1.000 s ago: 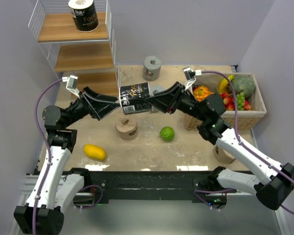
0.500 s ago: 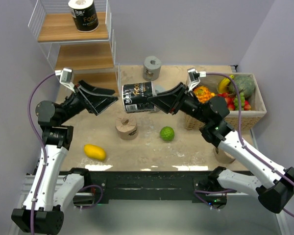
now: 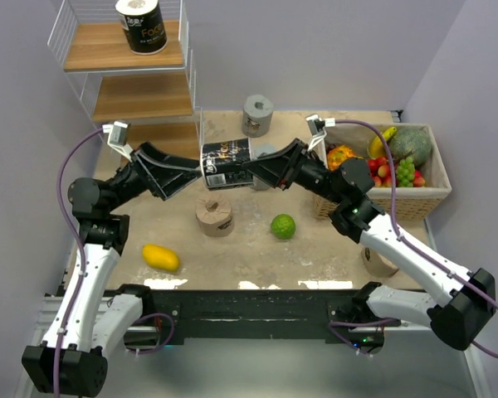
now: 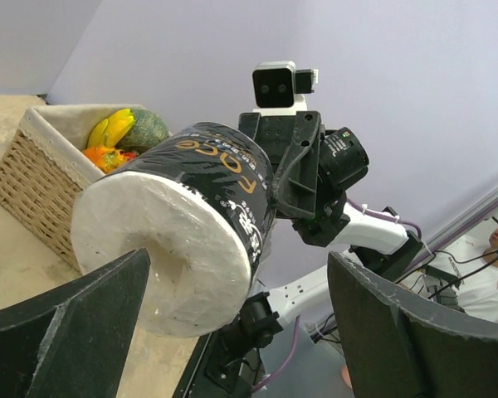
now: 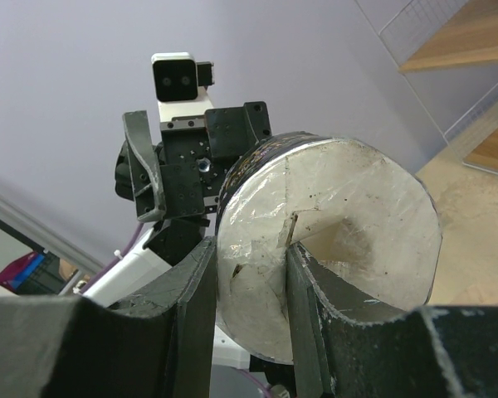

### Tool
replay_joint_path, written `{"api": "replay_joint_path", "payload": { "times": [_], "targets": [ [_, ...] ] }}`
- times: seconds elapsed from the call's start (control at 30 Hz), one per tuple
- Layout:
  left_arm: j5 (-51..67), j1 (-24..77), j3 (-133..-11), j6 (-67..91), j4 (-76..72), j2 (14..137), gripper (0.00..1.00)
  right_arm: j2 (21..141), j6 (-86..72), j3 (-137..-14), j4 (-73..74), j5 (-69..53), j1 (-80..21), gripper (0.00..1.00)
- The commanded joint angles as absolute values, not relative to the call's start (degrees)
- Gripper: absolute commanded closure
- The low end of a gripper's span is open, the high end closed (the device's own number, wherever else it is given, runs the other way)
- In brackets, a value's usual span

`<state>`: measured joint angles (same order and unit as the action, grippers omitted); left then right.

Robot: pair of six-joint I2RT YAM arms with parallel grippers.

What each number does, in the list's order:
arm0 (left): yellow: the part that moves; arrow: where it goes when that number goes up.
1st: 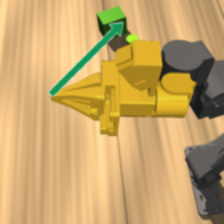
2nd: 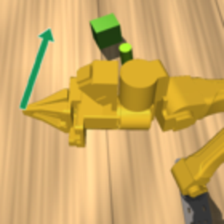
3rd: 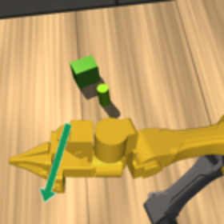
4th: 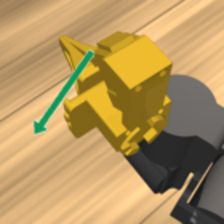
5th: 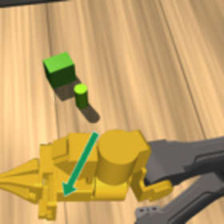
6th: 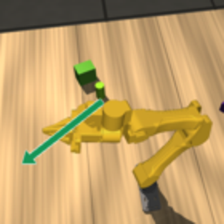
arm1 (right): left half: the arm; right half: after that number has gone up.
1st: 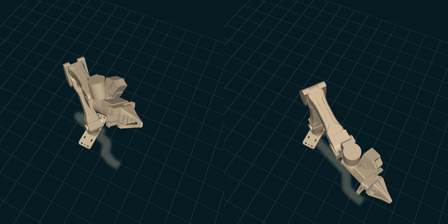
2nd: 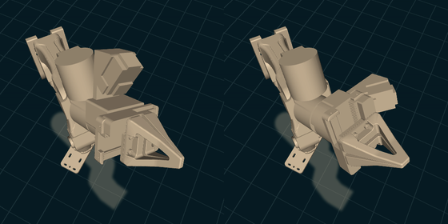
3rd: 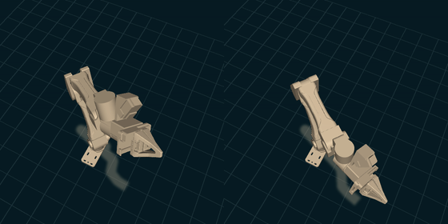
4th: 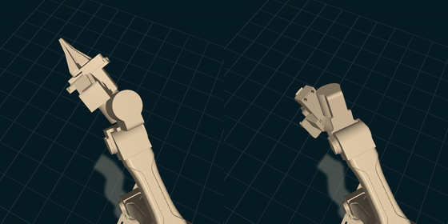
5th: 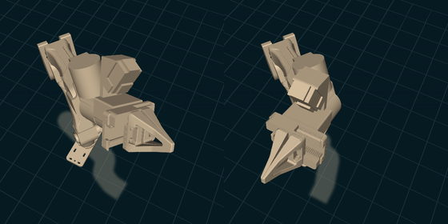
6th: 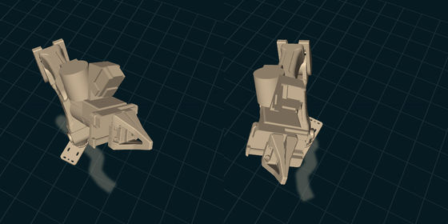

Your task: Place and organize the paper towels onto the shelf

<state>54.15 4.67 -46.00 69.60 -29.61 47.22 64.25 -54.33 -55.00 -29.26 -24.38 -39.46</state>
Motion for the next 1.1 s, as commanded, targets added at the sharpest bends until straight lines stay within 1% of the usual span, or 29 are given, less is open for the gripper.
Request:
{"api": "replay_joint_path", "payload": {
  "times": [0.0,0.17,0.37,0.53,0.57,0.6,0.67,0.7,0.73,0.77,0.83,0.87,0.9,1.0,1.03,1.07],
  "targets": [
    [55.37,5.36,-45.44,71.28,-33.75,47.28,0.08,64.95,-57.21,-56.78,-37.88,-23.64,-39.81,0.66],
    [55.28,5.8,-44.65,70.58,-34.37,47.99,0.1,66.88,-58.71,-56.69,-40.16,-23.47,-40.25,0.66],
    [54.23,6.06,-43.33,69.0,-33.22,48.25,0.1,68.81,-58.89,-57.3,-40.96,-23.64,-41.22,0.66],
    [53.17,6.24,-43.68,66.01,-29.88,48.43,0.1,69.43,-59.15,-57.3,-41.84,-23.73,-41.49,0.66],
    [53.17,6.24,-43.68,66.01,-30.06,48.51,0.12,69.52,-59.15,-57.3,-41.84,-23.73,-41.57,0.66],
    [53.26,6.33,-43.68,66.01,-30.15,48.6,0.17,69.7,-59.06,-57.3,-41.75,-23.73,-41.57,0.66],
    [53.17,6.33,-43.68,66.18,-30.58,48.52,0.22,69.96,-59.15,-57.3,-41.49,-23.82,-41.66,0.64],
    [53.0,6.33,-43.68,66.27,-30.85,48.34,0.28,70.13,-59.15,-57.22,-41.4,-23.99,-41.66,0.64],
    [53.0,6.33,-43.86,66.36,-31.02,48.08,0.32,70.4,-59.41,-57.22,-41.31,-24.08,-41.75,0.63],
    [52.82,6.33,-43.86,66.44,-31.29,48.08,0.34,70.49,-59.41,-57.22,-41.31,-24.08,-41.66,0.6],
    [52.56,6.33,-44.12,66.45,-31.38,47.55,0.43,70.75,-59.33,-57.13,-40.78,-24.26,-41.66,0.57],
    [52.56,6.33,-44.12,66.45,-31.46,47.46,0.47,70.66,-59.24,-57.13,-40.52,-24.26,-41.75,0.54],
    [52.56,6.33,-44.3,66.53,-31.55,47.37,0.54,70.66,-58.98,-57.04,-40.34,-24.26,-41.66,0.52],
    [52.56,6.33,-45.08,66.45,-31.2,47.02,0.64,69.79,-57.92,-56.95,-39.03,-23.73,-41.75,0.42],
    [52.56,6.33,-46.31,65.92,-30.33,46.93,0.65,69.52,-56.7,-57.04,-37.28,-23.47,-41.75,0.39],
    [52.47,6.33,-47.28,64.0,-27.1,47.02,0.66,68.48,-55.99,-57.39,-36.13,-22.6,-41.66,0.31]
  ]
}}
